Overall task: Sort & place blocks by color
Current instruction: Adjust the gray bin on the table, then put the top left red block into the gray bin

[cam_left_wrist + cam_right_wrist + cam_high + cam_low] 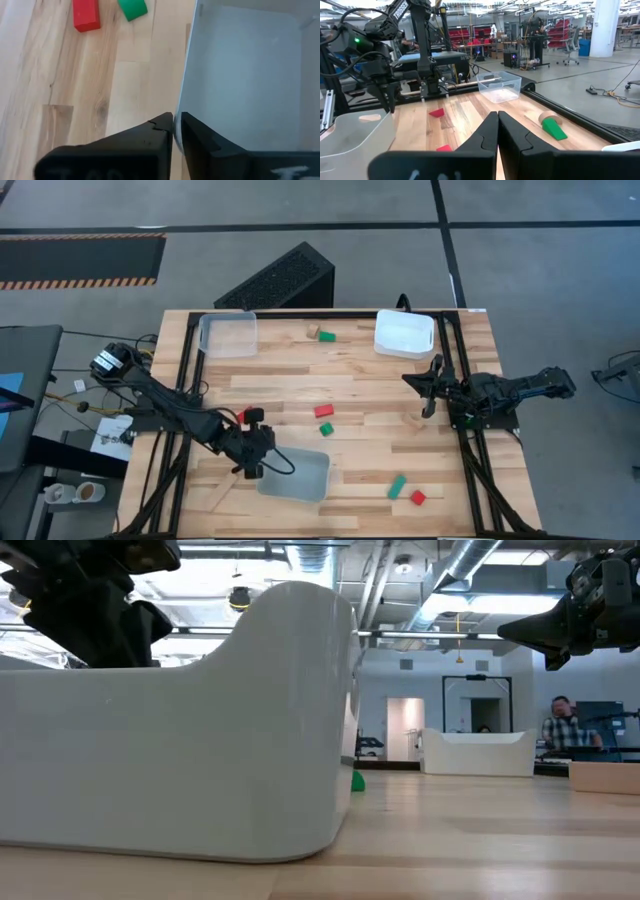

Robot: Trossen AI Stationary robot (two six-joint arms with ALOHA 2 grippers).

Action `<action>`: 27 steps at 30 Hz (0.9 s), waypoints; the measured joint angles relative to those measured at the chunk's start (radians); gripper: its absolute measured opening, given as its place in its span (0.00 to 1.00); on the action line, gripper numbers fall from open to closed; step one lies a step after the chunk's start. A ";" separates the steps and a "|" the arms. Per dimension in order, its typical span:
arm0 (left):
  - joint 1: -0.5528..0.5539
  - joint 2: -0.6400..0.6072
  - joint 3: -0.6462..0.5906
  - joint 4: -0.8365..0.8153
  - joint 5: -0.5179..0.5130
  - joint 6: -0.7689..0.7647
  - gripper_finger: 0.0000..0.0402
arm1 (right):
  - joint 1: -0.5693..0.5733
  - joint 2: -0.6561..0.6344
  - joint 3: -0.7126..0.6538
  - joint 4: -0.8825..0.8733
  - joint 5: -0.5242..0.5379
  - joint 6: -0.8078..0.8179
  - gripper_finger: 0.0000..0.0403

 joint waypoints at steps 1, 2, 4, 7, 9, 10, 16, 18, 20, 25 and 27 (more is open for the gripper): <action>0.000 0.000 0.000 0.004 0.000 0.003 0.09 | 0.000 0.000 0.000 0.000 0.000 0.000 0.07; 0.000 0.000 0.000 0.010 0.001 0.011 0.12 | 0.000 0.000 0.000 0.000 -0.001 0.000 0.07; 0.000 0.000 0.000 0.020 0.007 0.025 0.17 | 0.000 0.000 0.000 0.000 0.000 0.000 0.07; 0.000 -0.006 0.000 0.028 0.011 0.033 0.25 | 0.000 0.000 0.000 0.000 0.000 0.000 0.07; 0.003 -0.009 0.000 0.028 0.011 0.044 0.29 | 0.000 0.000 0.000 0.000 0.000 0.000 0.07; 0.004 -0.015 0.000 0.025 0.013 0.050 0.32 | 0.000 0.000 0.000 0.000 0.000 0.000 0.07; 0.005 -0.073 0.040 0.028 0.041 0.101 0.42 | 0.000 0.000 0.000 0.000 0.000 0.000 0.07; 0.005 -0.111 0.051 0.032 0.045 0.142 0.44 | 0.000 0.000 0.000 0.000 0.000 0.000 0.07; 0.005 -0.160 0.056 0.033 0.045 0.188 0.45 | 0.000 0.000 0.000 0.000 -0.001 0.000 0.07; 0.006 -0.342 0.023 0.131 0.034 0.332 0.46 | 0.000 0.000 0.000 0.000 -0.001 0.000 0.07; 0.007 -0.425 -0.027 0.196 0.035 0.373 0.46 | 0.000 0.000 0.000 0.000 -0.001 0.000 0.07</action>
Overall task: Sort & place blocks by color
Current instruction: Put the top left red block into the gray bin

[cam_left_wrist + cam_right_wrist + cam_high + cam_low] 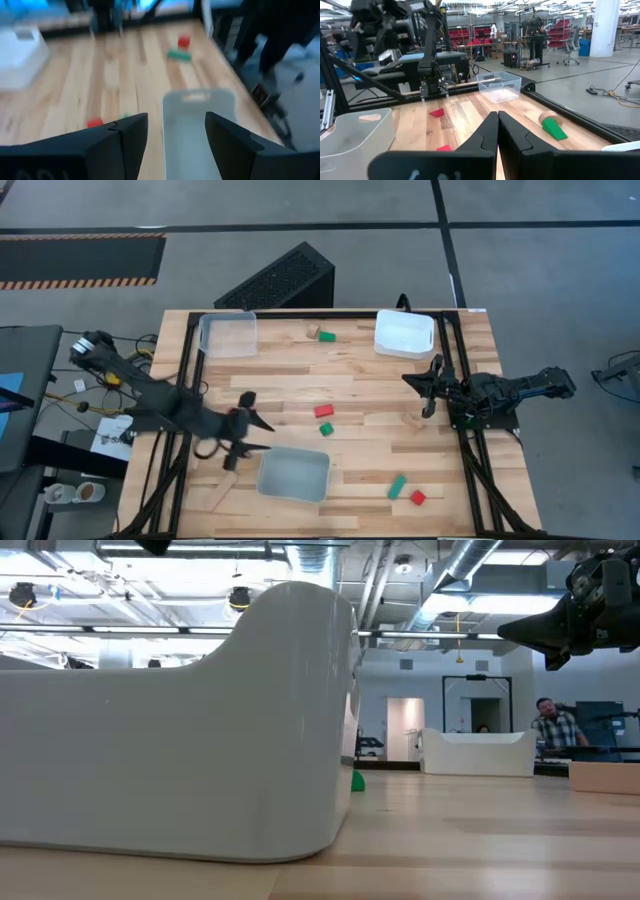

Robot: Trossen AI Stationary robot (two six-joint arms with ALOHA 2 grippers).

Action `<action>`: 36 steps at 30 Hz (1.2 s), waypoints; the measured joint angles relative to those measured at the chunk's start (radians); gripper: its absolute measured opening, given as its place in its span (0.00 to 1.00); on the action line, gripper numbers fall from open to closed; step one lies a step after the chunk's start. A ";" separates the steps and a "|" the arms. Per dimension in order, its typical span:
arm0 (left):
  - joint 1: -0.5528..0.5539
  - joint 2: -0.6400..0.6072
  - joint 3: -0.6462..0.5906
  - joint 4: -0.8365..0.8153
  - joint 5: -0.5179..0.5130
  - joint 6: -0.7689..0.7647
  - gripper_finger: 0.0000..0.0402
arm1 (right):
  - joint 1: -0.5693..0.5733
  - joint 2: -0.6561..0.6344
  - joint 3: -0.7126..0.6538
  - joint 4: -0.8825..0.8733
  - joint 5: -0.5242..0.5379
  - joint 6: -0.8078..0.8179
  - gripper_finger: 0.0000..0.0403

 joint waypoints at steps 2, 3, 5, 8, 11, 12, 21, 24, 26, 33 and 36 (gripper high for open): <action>0.000 -0.087 -0.064 0.078 0.000 0.025 0.46 | 0.000 0.000 0.000 0.000 0.000 0.000 0.07; 0.000 -0.130 -0.101 0.122 0.000 0.034 0.46 | 0.000 0.000 0.000 0.000 0.000 0.000 0.07; 0.000 -0.209 -0.181 0.209 0.000 0.051 0.46 | 0.000 0.000 0.000 0.000 0.000 0.000 0.07; 0.014 -0.304 -0.283 0.312 -0.008 0.059 0.46 | 0.000 0.000 0.000 0.000 0.000 0.000 0.07; 0.058 -0.369 -0.326 0.298 -0.050 0.056 0.46 | 0.000 0.000 0.000 0.000 0.000 0.000 0.07; 0.081 -0.380 -0.327 0.272 -0.063 0.050 0.46 | 0.000 0.000 0.000 0.000 0.000 0.000 0.07; 0.348 -0.334 -0.246 -0.057 0.051 0.020 0.48 | 0.000 0.000 0.000 0.000 0.000 0.000 0.07; 0.439 -0.268 -0.223 -0.149 0.098 0.012 0.50 | 0.000 0.000 0.000 0.000 0.000 0.000 0.07; 0.487 -0.219 -0.221 -0.181 0.134 0.019 0.52 | 0.000 0.000 0.000 0.000 0.000 0.000 0.07; 0.545 -0.089 -0.221 -0.266 0.138 -0.009 0.56 | 0.000 0.000 0.000 0.000 0.000 0.000 0.07; 0.545 -0.052 -0.221 -0.289 0.136 -0.064 0.58 | 0.000 0.000 0.000 0.000 0.000 0.000 0.07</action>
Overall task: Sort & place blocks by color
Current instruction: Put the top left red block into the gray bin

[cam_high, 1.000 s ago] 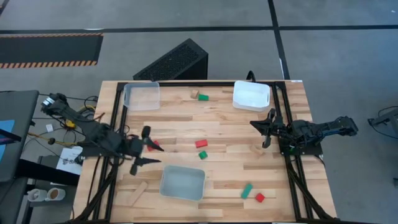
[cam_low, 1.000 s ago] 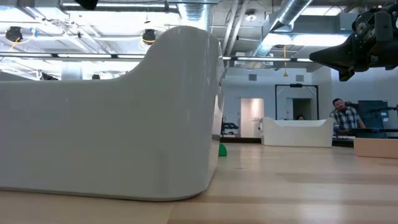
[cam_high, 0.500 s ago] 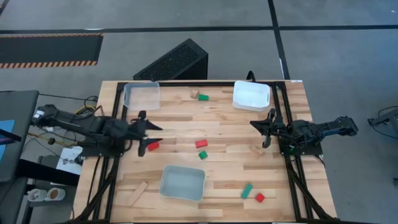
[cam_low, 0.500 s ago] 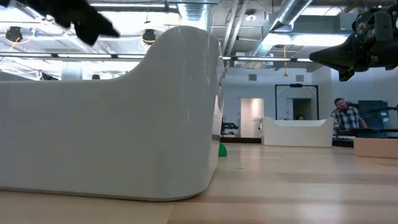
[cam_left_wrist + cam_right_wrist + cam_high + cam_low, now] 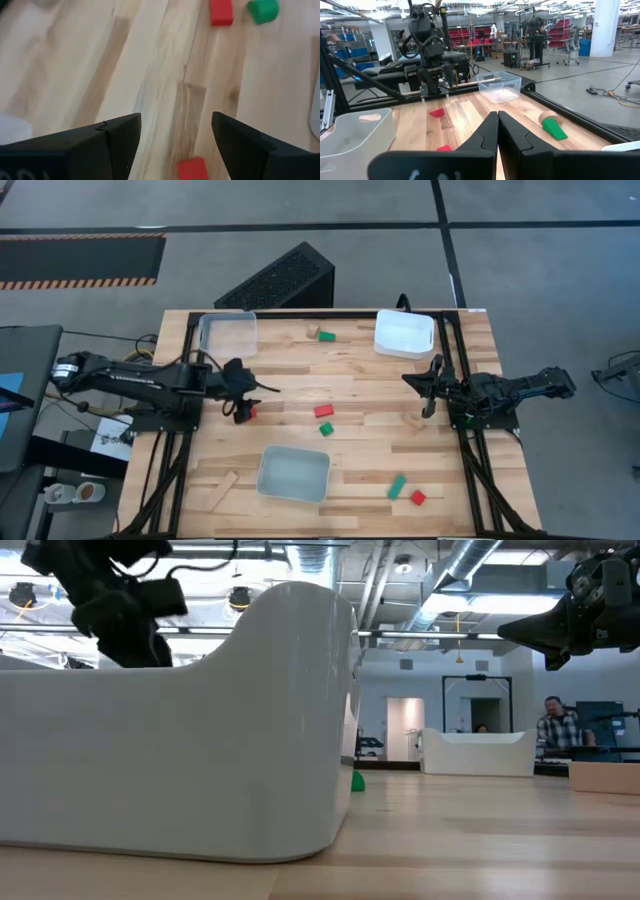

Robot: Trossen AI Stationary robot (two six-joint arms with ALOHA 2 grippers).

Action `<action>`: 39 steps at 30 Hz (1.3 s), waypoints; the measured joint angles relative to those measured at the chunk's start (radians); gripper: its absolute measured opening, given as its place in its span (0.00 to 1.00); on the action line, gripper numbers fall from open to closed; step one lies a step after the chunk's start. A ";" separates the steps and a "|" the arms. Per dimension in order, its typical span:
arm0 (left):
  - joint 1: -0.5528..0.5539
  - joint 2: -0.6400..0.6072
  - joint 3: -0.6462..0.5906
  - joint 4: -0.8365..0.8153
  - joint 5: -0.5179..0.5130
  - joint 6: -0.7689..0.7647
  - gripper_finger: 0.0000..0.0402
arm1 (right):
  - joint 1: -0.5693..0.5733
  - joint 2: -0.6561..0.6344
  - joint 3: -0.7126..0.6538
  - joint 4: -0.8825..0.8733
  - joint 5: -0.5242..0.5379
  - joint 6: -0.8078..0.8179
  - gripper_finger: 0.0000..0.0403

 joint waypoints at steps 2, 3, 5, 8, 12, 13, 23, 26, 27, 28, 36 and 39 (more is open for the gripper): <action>-0.001 0.016 0.000 -0.017 -0.025 -0.040 0.59 | 0.000 0.000 0.000 0.000 0.000 0.000 0.07; -0.002 0.021 0.000 -0.025 -0.040 -0.056 0.60 | 0.000 0.000 0.000 0.000 0.000 0.000 0.07; -0.008 0.022 -0.010 -0.020 -0.065 -0.091 0.61 | 0.000 0.000 0.000 0.000 0.000 0.000 0.07; -0.019 0.019 -0.052 0.010 -0.072 -0.149 0.62 | 0.000 0.000 0.000 0.000 0.000 0.000 0.07; -0.030 0.021 -0.126 0.047 -0.063 -0.248 0.64 | 0.000 0.000 0.000 0.000 0.000 0.000 0.07; -0.031 0.021 -0.143 0.059 -0.058 -0.266 0.65 | 0.000 0.000 0.000 0.000 0.000 0.000 0.07; -0.070 0.020 -0.193 0.130 0.002 -0.379 0.69 | 0.000 0.000 0.000 0.000 0.000 0.000 0.07; -0.114 0.020 -0.193 0.141 -0.020 -0.385 0.69 | 0.000 0.000 0.000 0.000 0.000 0.000 0.07; -0.126 0.020 -0.193 0.136 -0.036 -0.391 0.69 | 0.000 0.000 0.000 0.000 0.000 0.000 0.07; -0.137 0.020 -0.193 0.128 -0.051 -0.399 0.69 | 0.000 0.000 0.000 0.000 0.000 0.000 0.07; -0.180 0.020 -0.193 0.052 -0.096 -0.435 0.69 | 0.000 0.000 0.000 0.000 0.000 0.000 0.07; -0.180 0.020 -0.194 0.040 -0.095 -0.435 0.69 | 0.000 0.000 0.000 0.000 0.000 0.000 0.07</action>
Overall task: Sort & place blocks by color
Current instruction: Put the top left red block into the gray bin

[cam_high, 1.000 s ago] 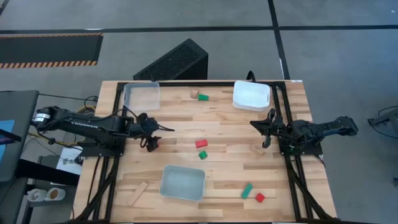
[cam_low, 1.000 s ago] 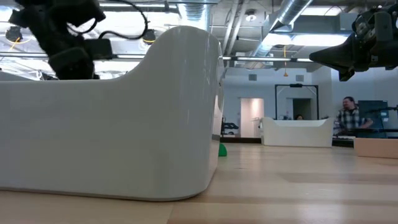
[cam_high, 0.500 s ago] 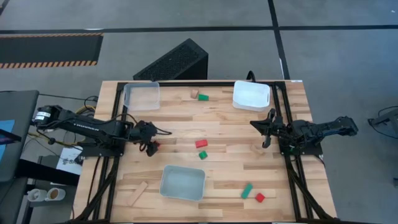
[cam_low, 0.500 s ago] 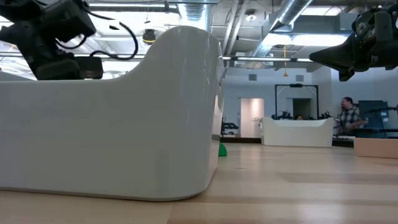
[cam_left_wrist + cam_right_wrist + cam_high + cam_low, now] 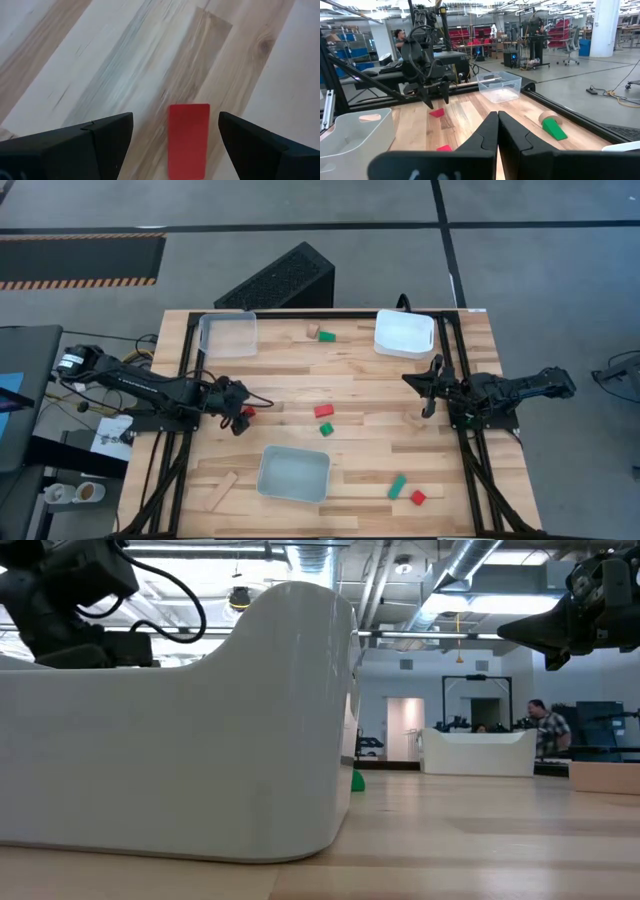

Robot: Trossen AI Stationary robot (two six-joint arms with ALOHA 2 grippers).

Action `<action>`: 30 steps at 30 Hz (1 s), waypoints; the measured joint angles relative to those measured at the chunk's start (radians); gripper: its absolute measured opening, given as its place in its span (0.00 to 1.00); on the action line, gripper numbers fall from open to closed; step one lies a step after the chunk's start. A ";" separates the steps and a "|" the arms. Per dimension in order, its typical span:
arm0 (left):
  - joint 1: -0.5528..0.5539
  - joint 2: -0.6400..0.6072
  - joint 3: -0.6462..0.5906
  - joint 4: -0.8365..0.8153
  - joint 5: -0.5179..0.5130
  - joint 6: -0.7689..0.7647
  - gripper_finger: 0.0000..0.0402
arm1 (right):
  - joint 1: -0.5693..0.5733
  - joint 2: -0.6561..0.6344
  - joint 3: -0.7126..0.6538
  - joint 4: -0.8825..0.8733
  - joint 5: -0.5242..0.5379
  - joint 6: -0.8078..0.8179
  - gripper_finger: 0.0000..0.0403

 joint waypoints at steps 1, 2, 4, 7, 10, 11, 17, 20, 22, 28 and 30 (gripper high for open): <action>0.000 0.000 -0.003 0.006 0.000 0.000 0.69 | 0.000 0.000 0.000 0.000 0.000 0.000 0.07; 0.000 0.000 -0.008 0.019 -0.003 0.000 0.69 | 0.000 0.000 0.000 0.000 0.000 0.000 0.07; 0.000 0.013 -0.020 0.045 -0.007 0.001 0.69 | 0.000 0.000 0.000 0.000 0.000 0.000 0.07; 0.000 0.036 -0.037 0.058 -0.008 0.003 0.69 | 0.000 0.000 0.000 0.000 0.000 0.000 0.07; 0.000 0.063 -0.064 0.074 -0.010 -0.011 0.69 | 0.000 0.000 0.000 0.000 0.000 0.000 0.07; 0.000 0.073 -0.073 0.092 -0.012 -0.021 0.69 | 0.000 0.000 0.000 0.000 0.000 0.000 0.07; -0.001 0.113 -0.089 0.139 -0.040 -0.030 0.68 | 0.000 0.000 0.000 0.000 0.000 0.000 0.07; -0.001 0.116 -0.090 0.153 -0.043 -0.020 0.59 | 0.000 0.000 0.000 0.000 0.000 0.000 0.07; 0.000 0.117 -0.092 0.171 -0.043 -0.006 0.49 | 0.000 0.000 0.000 0.000 0.000 0.000 0.07; 0.000 0.113 -0.082 0.175 -0.035 0.013 0.24 | 0.000 0.000 0.000 0.000 0.000 0.000 0.07; -0.011 0.094 -0.057 0.140 -0.026 0.014 0.24 | 0.000 0.000 0.000 0.000 0.000 0.000 0.07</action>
